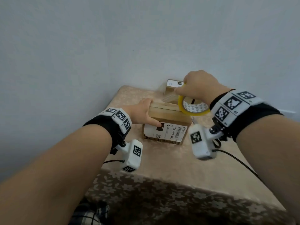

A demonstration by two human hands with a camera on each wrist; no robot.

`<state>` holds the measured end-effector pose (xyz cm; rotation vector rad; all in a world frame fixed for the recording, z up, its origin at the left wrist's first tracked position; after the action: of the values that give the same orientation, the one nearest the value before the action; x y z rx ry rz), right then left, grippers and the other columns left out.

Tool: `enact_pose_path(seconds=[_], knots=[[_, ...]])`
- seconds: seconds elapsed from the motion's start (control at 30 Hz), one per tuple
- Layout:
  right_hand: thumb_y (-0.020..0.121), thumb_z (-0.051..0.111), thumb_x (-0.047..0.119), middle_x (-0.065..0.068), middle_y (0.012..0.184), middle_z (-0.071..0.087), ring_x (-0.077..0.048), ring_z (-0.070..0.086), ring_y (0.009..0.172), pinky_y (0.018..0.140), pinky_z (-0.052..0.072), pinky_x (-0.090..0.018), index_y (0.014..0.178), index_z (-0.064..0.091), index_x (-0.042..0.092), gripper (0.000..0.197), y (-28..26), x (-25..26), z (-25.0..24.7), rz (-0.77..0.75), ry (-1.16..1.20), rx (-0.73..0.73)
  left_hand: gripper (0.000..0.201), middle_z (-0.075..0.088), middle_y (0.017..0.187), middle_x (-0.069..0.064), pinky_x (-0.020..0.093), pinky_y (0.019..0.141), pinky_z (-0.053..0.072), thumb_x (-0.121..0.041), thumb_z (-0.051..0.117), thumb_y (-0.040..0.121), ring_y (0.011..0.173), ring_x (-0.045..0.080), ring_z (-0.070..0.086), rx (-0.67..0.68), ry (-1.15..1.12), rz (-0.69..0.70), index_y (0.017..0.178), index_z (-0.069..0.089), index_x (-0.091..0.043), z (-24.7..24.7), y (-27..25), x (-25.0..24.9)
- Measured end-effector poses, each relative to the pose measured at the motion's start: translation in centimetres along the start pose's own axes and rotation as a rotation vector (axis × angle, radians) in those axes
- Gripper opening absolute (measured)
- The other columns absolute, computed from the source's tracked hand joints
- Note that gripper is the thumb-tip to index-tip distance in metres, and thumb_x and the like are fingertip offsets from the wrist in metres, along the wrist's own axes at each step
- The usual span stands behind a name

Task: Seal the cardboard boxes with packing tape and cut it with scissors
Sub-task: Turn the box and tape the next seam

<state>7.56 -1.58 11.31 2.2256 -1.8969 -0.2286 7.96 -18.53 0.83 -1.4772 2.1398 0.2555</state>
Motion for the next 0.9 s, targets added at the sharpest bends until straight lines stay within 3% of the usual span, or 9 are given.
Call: enact_pose_path(seconds=[0.13,0.27,0.4,0.53,0.67,0.73,0.8,0.9], knots=[[0.088,0.047,0.054,-0.001,0.069,0.049,-0.022,0.051,0.069,0.050,0.032,-0.026,0.072,0.049,0.015,0.042,-0.5,-1.2,0.5,0.001,-0.155,0.094,0.102,0.028,0.145,0.004,0.041,0.107,0.036,-0.049,0.074,0.073,0.123,0.020,0.041,0.040,0.048,-0.011,0.146,0.014,-0.013,0.0,0.1,-0.5],[0.093,0.042,0.049,-0.001,0.071,0.048,-0.022,0.050,0.070,0.054,0.034,-0.028,0.084,0.052,0.014,0.038,-0.7,-0.6,0.5,0.012,-0.216,0.101,0.094,0.034,0.142,0.006,0.042,0.105,0.038,-0.050,0.072,0.074,0.120,0.023,0.044,0.041,0.160,-0.048,0.142,0.021,-0.011,-0.2,0.1,-0.8],[0.092,0.044,0.044,-0.001,0.069,0.050,-0.018,0.048,0.062,0.051,0.033,-0.026,0.070,0.047,0.014,0.038,-0.9,-0.6,0.7,0.015,-0.211,0.063,0.089,0.042,0.139,0.009,0.036,0.099,0.038,-0.060,0.065,0.076,0.119,0.025,0.046,0.023,0.440,-0.058,0.139,0.028,-0.009,-0.7,0.0,-2.2],[0.088,0.050,0.040,-0.001,0.067,0.050,-0.015,0.046,0.058,0.048,0.031,-0.025,0.064,0.042,0.015,0.036,-0.9,-0.7,0.5,0.027,-0.145,0.054,0.119,0.006,0.159,0.008,0.043,0.117,0.013,-0.077,0.052,0.072,0.145,0.025,0.013,0.026,0.715,-0.109,0.150,-0.001,-0.005,-0.7,0.4,-3.1],[0.087,0.048,0.031,0.000,0.067,0.047,-0.017,0.045,0.060,0.052,0.032,-0.026,0.066,0.043,0.015,0.027,-0.6,-0.1,0.5,0.030,-0.087,0.050,0.127,-0.007,0.159,0.010,0.047,0.118,0.009,-0.083,0.048,0.067,0.146,0.026,0.001,0.071,0.654,-0.090,0.149,-0.011,-0.005,1.2,2.3,-4.2],[0.087,0.045,0.025,-0.001,0.066,0.047,-0.019,0.046,0.061,0.051,0.031,-0.026,0.064,0.043,0.014,0.026,-0.2,0.4,0.4,0.026,-0.022,0.054,0.126,-0.005,0.159,0.011,0.045,0.118,0.013,-0.079,0.051,0.068,0.146,0.027,0.003,0.065,0.556,-0.036,0.149,-0.011,-0.005,1.9,2.4,-4.8],[0.085,0.046,0.020,-0.002,0.065,0.047,-0.018,0.045,0.059,0.049,0.029,-0.025,0.062,0.044,0.012,0.024,0.3,0.2,0.3,0.032,0.054,0.065,0.122,0.007,0.159,0.010,0.039,0.117,0.018,-0.074,0.057,0.070,0.144,0.027,0.016,0.023,0.475,0.015,0.150,-0.004,-0.004,1.8,2.2,-4.6],[0.084,0.054,0.034,-0.002,0.066,0.048,-0.017,0.045,0.060,0.050,0.030,-0.026,0.062,0.045,0.013,0.032,0.7,-1.8,0.1,0.106,0.134,0.117,0.117,0.026,0.152,0.009,0.036,0.111,0.029,-0.071,0.062,0.070,0.134,0.026,0.034,-0.033,0.450,0.049,0.149,0.008,-0.004,1.6,2.0,-4.3]])
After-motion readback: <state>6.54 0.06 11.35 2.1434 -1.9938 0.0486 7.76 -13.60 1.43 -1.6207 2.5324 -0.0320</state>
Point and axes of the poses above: each hand's wrist, its own y-axis towards the middle knuckle, its own z-axis out of the palm, x = y × z, the point moved 4 cm from there along y, towards the middle knuckle
